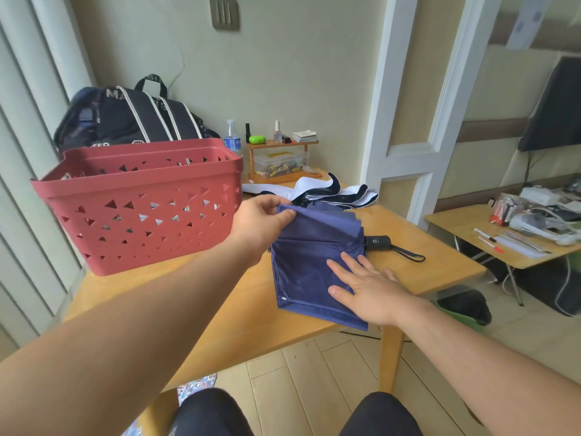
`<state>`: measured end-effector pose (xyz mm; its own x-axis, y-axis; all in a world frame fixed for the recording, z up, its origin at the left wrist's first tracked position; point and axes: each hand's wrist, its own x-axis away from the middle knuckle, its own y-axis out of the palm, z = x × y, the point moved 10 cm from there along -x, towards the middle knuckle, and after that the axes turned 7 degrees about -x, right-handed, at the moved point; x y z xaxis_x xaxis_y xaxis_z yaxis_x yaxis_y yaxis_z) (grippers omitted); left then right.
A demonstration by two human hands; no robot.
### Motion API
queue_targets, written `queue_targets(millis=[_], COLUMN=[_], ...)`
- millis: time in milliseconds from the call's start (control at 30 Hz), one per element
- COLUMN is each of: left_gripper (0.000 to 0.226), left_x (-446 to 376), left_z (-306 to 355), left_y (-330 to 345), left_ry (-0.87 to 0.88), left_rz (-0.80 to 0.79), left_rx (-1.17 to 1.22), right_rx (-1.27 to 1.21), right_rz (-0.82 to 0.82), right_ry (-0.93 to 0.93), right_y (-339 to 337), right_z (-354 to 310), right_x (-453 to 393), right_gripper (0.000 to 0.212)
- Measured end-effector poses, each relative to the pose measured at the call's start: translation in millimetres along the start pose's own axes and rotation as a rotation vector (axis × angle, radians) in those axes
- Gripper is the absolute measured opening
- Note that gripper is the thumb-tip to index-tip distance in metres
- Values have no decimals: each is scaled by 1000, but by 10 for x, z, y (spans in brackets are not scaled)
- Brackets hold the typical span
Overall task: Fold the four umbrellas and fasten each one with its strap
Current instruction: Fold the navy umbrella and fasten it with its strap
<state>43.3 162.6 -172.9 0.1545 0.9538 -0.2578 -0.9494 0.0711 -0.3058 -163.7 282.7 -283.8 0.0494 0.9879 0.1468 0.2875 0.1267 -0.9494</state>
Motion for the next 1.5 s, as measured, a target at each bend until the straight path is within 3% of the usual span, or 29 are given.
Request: queue_targets(millis=[433, 500, 567, 633, 733, 833, 933, 1067, 1167, 1400, 1500], left_gripper=[12, 11, 13, 16, 16, 15, 14, 18, 31, 24, 17], left_x=[348, 355, 357, 372, 416, 473, 529, 540, 578, 653, 686], left_z=[-53, -76, -85, -79, -89, -121, -159, -209, -201, -244, -216], left_y=[76, 68, 69, 83, 87, 76, 81, 64, 47, 112, 107], left_ry=[54, 45, 45, 56, 76, 95, 129, 234, 360, 481, 524], left_rz=[72, 98, 108, 106, 90, 49, -8, -76, -105, -205, -215], left_rx=[7, 11, 14, 16, 42, 49, 6, -257, -564, -784, -829], right_rx=[-57, -112, -247, -320, -278, -263, -206, 33, 101, 84, 91], right_rz=[288, 396, 610, 783, 891, 920, 825, 821, 711, 562, 554], right_ry=[-88, -127, -106, -47, -48, -139, -194, -468, -462, -424, -437], right_y=[-212, -349, -630, -860, -1073, -1250, -1352, -1281, -1030, -612, -568], right_z=[-109, -130, -89, -45, -138, -252, -266, -374, -309, -232, -228], right_x=[204, 257, 359, 427, 429, 459, 407, 454, 471, 407, 418], right_gripper=[50, 38, 22, 40, 65, 81, 89, 27, 25, 38, 32])
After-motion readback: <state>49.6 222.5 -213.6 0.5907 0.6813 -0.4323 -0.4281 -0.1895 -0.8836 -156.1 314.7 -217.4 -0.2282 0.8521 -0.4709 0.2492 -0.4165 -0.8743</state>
